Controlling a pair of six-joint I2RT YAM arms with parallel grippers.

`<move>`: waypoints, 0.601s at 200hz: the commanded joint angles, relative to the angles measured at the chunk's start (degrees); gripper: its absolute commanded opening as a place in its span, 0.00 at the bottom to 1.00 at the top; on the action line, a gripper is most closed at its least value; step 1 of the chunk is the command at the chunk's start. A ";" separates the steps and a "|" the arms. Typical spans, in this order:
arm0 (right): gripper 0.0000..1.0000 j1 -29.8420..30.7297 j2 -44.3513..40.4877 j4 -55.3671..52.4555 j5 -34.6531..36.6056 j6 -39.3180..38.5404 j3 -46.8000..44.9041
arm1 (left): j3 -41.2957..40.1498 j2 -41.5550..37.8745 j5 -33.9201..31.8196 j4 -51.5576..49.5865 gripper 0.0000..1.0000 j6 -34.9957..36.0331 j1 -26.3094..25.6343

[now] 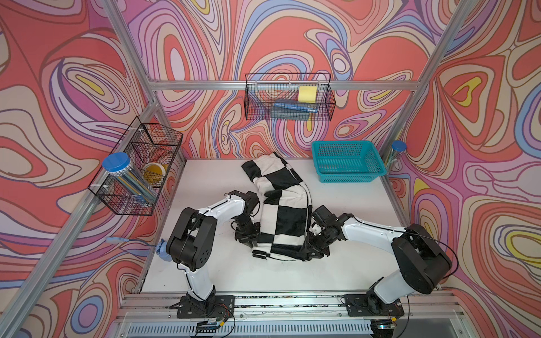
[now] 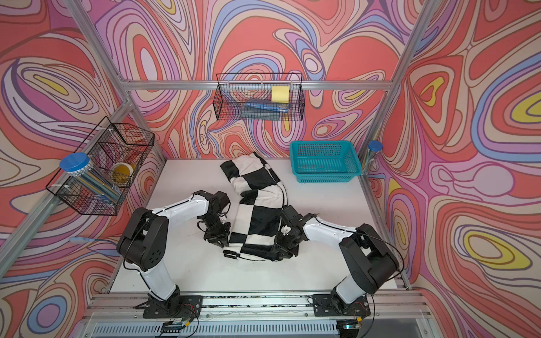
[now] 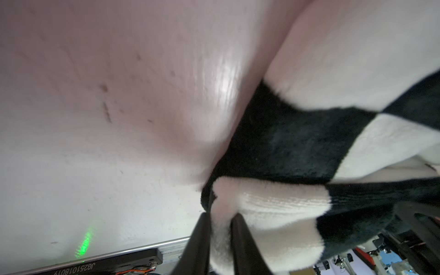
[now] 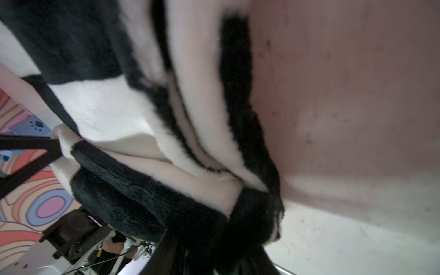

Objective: Roll up the pillowcase
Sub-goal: Roll the pillowcase at the center of the board.

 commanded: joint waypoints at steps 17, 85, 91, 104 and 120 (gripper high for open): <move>0.30 -0.80 3.81 1.73 1.70 -0.31 1.68 | 3.69 -1.60 -3.13 -2.60 0.60 1.24 0.40; 0.31 -1.68 7.50 0.63 1.46 0.02 7.19 | 2.92 -16.64 -0.83 -11.50 0.00 7.09 -2.69; 0.31 -1.68 7.99 0.48 1.40 -0.02 7.36 | 0.88 -17.21 0.46 -10.84 0.00 6.93 -3.98; 0.32 -1.76 8.87 0.30 1.11 -0.32 7.92 | -2.60 -17.90 4.42 -8.23 0.00 7.05 -7.30; 0.32 -1.85 9.58 -0.38 1.19 -0.54 8.62 | -3.71 -17.07 6.83 -6.22 0.00 6.61 -11.52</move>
